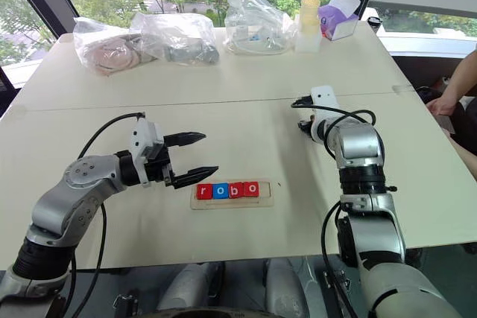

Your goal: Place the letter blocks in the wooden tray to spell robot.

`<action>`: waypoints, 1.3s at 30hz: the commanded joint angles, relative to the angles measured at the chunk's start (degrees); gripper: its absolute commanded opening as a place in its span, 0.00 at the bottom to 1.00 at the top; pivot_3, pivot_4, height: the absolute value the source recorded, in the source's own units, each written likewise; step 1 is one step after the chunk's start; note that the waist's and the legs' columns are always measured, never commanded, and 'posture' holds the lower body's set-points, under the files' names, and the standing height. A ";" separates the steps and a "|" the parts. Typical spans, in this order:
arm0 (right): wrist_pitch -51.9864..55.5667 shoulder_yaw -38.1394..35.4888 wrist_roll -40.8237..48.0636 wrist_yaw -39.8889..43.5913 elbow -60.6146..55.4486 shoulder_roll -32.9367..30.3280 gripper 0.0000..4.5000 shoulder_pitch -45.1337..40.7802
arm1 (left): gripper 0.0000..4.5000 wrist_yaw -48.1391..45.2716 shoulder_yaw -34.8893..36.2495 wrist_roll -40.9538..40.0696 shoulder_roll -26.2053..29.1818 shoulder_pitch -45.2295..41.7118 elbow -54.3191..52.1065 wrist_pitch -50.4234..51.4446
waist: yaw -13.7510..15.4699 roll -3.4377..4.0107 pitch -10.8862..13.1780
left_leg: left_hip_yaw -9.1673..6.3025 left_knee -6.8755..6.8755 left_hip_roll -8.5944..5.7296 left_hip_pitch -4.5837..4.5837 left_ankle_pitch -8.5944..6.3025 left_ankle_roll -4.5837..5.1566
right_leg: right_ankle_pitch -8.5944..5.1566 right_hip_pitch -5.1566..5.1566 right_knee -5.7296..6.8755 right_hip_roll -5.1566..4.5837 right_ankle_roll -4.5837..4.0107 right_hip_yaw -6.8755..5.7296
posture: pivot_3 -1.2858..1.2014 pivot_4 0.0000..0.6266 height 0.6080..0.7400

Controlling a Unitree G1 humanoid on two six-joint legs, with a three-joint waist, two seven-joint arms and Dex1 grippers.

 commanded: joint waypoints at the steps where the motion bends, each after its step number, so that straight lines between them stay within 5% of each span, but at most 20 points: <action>1: 14.91 -0.58 2.16 -0.29 -18.97 -0.93 0.26 8.09 | 1.00 -0.06 0.60 -0.06 -0.05 0.10 -0.90 -1.01 | -0.01 0.00 -0.01 | -0.01 -0.01 -0.01 -0.02 -0.01 0.01 | 0.00 -0.01 -0.01 -0.01 0.00 0.00 | 0.52 0.24 1.00; 7: 23.35 -9.99 6.53 -4.74 -44.28 8.95 0.26 25.69 | 1.00 0.09 0.17 -0.12 -0.47 1.06 -1.04 -1.30 | -0.15 -0.04 -0.08 | -0.07 -0.04 0.02 0.01 -0.02 0.03 | -0.02 0.01 -0.02 0.01 0.01 -0.04 | 0.52 0.24 1.00; 14: 23.35 -13.63 13.32 -10.74 -48.50 12.85 0.26 29.50 | 1.00 -0.80 -0.16 0.05 -0.41 0.18 0.06 -1.46 | -0.25 -0.04 -0.08 | -0.02 0.07 0.03 0.12 0.00 0.00 | -0.12 0.15 -0.03 0.04 -0.20 -0.02 | 0.52 0.24 1.00; 15: 23.35 -13.77 14.51 -11.31 -48.19 12.17 0.37 29.41 | 1.00 -0.86 -0.23 0.18 -0.45 -0.12 0.25 -1.53 | -0.25 -0.04 -0.08 | -0.02 0.07 0.03 0.12 0.00 0.00 | -0.12 0.15 -0.03 0.03 -0.19 -0.02 | 0.52 0.24 1.00; 20: 23.35 -12.39 25.41 -6.27 -43.00 -2.89 0.95 24.58 | 1.00 -1.08 -0.32 0.41 -0.44 -0.63 0.62 -1.68 | -0.27 -0.03 -0.06 | 0.03 0.07 0.01 0.11 0.00 0.00 | -0.06 0.20 -0.13 0.00 -0.09 -0.02 | 0.52 0.24 1.00; 23: 21.87 -9.01 30.37 4.42 -37.81 -16.92 0.95 19.67 | 1.00 -1.24 -0.40 0.57 -0.51 -0.88 0.90 -1.82 | -0.30 0.01 0.01 | 0.08 0.11 -0.01 0.10 0.00 0.01 | -0.12 0.23 -0.15 -0.04 -0.18 -0.01 | 0.52 0.24 1.00; 27: -4.62 4.52 21.23 20.94 -29.96 -38.16 0.95 23.68 | 1.00 -1.84 -0.78 0.71 -0.46 -1.10 0.92 -2.08 | -0.13 -0.05 0.03 | 0.06 0.04 0.02 0.09 -0.04 0.07 | -0.14 0.29 -0.19 -0.01 0.10 -0.21 | 0.52 0.24 1.00; 33: -34.54 11.31 13.59 39.36 -14.95 -41.77 0.95 23.16 | 1.00 -2.71 -1.09 0.43 -0.22 -0.09 -0.63 -2.00 | -0.46 -0.05 0.05 | 0.11 0.05 0.03 0.10 -0.11 0.19 | -0.14 0.33 -0.33 -0.04 0.21 -0.11 | 0.52 0.24 1.00; 39: -45.40 14.04 10.47 48.58 -4.66 -39.56 0.95 19.17 | 1.00 -5.13 -0.45 -1.02 1.74 1.63 -3.07 -1.27 | -0.24 -0.04 0.07 | 0.08 0.13 0.01 0.10 -0.11 0.18 | -0.14 0.35 -0.33 -0.06 0.16 -0.09 | 0.52 0.24 1.00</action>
